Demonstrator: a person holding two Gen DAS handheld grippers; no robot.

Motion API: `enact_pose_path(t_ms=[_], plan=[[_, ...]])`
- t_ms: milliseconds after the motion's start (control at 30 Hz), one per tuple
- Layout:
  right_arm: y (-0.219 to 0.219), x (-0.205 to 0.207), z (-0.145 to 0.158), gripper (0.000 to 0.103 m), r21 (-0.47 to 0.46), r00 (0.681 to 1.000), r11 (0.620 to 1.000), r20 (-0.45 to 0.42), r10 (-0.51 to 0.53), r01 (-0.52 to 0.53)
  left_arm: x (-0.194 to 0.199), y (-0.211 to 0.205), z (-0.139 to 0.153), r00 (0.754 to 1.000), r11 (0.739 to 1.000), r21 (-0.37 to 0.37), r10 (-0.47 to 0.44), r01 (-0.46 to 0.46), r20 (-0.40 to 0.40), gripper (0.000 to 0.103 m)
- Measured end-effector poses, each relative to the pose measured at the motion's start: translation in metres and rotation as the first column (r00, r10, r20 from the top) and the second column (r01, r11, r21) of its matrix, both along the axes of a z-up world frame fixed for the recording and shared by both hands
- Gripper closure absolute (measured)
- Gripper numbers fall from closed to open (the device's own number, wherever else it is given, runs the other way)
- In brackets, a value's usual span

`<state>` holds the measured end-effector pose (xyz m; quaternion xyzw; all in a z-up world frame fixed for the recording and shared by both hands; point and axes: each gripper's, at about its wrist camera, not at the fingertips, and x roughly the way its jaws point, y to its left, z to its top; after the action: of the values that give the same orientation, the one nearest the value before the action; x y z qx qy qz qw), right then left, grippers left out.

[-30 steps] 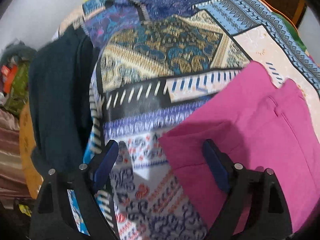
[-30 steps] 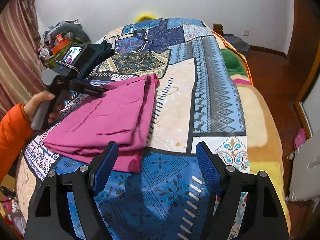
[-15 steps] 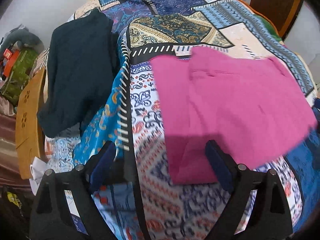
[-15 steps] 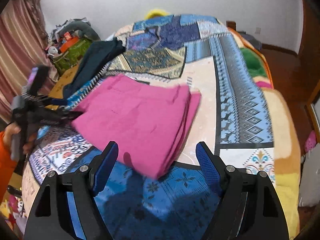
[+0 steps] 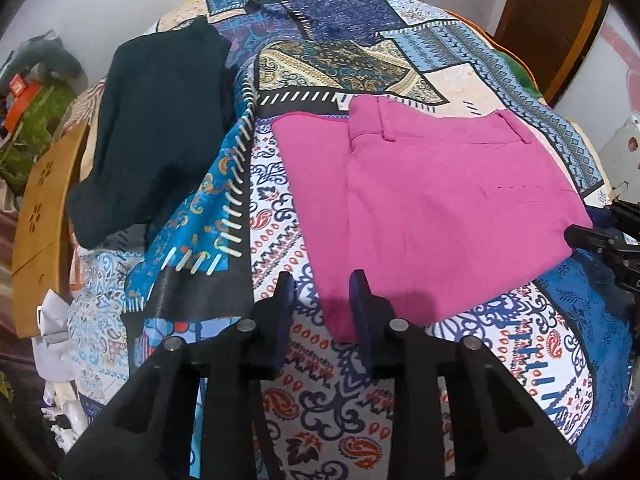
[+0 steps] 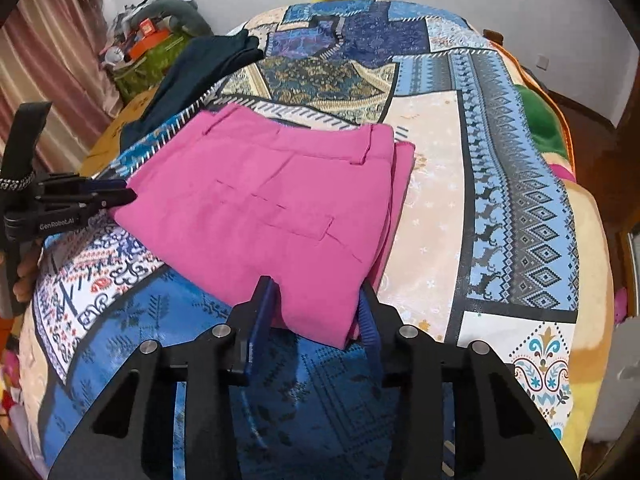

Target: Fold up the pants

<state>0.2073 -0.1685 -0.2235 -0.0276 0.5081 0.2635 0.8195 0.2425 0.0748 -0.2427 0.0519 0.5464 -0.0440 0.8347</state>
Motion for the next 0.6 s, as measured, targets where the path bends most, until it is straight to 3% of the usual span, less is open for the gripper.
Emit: enact_pose_path(t_ms=[267,367,467,600], plan=[[0.003,0.000,0.011,0.060,-0.077,0.998,0.996,-0.013,0.053,-0.054,-0.005,0.006,0.012,1.000,0.997,0.083,-0.002,0.001,0.015,0.067],[0.004,0.002,0.026,0.057,-0.086,0.998,0.995,0.025,0.056,-0.054,-0.001,0.009,0.029,0.998,0.998,0.068,-0.012,0.009,0.054,0.066],[0.009,0.009,0.042,0.044,-0.052,0.995,0.997,0.077,0.056,-0.053,0.011,0.004,0.048,0.994,0.999,0.039,-0.028,0.024,0.103,0.055],[0.023,0.025,0.048,0.043,-0.016,0.993,0.998,0.106,0.059,-0.058,0.030,-0.009,0.059,0.990,0.998,-0.030,-0.053,0.058,0.130,0.049]])
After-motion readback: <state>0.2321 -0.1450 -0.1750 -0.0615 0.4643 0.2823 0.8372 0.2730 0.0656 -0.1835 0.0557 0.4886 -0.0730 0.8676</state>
